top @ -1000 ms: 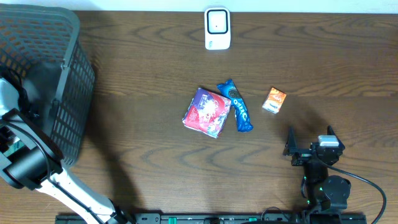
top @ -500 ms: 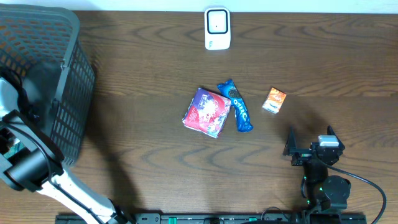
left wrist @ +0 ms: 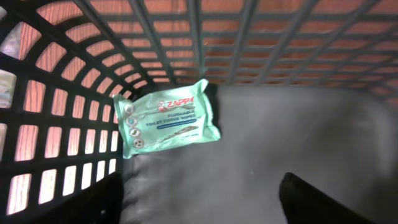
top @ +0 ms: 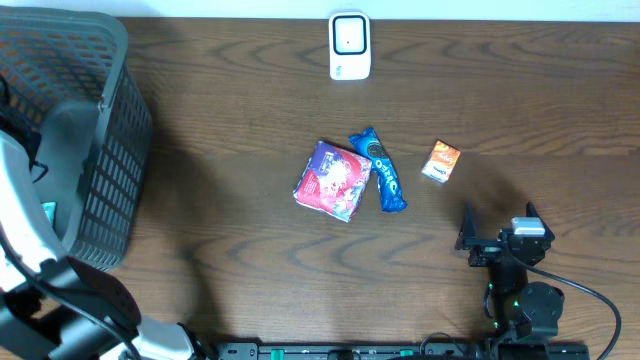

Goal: Scan the item barcode
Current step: 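Reach the left gripper into the basket and grasp the green Zappy wipes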

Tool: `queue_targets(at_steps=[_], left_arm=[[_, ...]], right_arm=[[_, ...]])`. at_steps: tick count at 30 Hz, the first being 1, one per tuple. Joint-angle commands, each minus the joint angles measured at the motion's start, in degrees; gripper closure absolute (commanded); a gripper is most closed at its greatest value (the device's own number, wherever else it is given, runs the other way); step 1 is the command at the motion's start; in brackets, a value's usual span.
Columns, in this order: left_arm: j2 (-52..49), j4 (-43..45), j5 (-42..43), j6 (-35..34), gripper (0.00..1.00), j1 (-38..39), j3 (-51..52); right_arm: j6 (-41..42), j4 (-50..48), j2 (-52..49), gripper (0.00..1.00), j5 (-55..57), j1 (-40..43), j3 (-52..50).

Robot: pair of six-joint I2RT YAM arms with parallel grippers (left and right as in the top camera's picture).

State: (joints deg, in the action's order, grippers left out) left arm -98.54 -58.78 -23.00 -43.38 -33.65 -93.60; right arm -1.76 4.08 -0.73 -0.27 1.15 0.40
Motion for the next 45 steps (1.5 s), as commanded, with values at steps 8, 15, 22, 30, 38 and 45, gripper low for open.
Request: queue_targets(at_steps=[8,15,22,30,38,45], left_arm=[[-6.82,2.38,-12.57,-2.69,0.16,-3.04,9.22],[-7.19,8.92,-13.22,-4.52,0.13,-6.29,13.62],[-7.56,18.91,-12.02,-2.21,0.13,-7.54,20.0],[-10.67,26.62,-5.84,2.89,0.12,-7.54,22.03],[-17.35,27.63,5.49,11.39,0.17,-7.54,22.03],[-16.41,26.84,19.71,21.14,0.5,-7.41,22.01]], right_arm=[[-0.46,0.24,0.24,0.01,-0.26,0.42,-0.09],[-0.46,0.24,0.24,0.01,-0.24,0.42,-0.09],[-0.46,0.24,0.24,0.01,-0.26,0.42,-0.09],[-0.46,0.24,0.24,0.01,-0.24,0.42,-0.09],[-0.46,0.24,0.24,0.01,-0.26,0.42,-0.09],[-0.46,0.24,0.24,0.01,-0.26,0.42,-0.09]])
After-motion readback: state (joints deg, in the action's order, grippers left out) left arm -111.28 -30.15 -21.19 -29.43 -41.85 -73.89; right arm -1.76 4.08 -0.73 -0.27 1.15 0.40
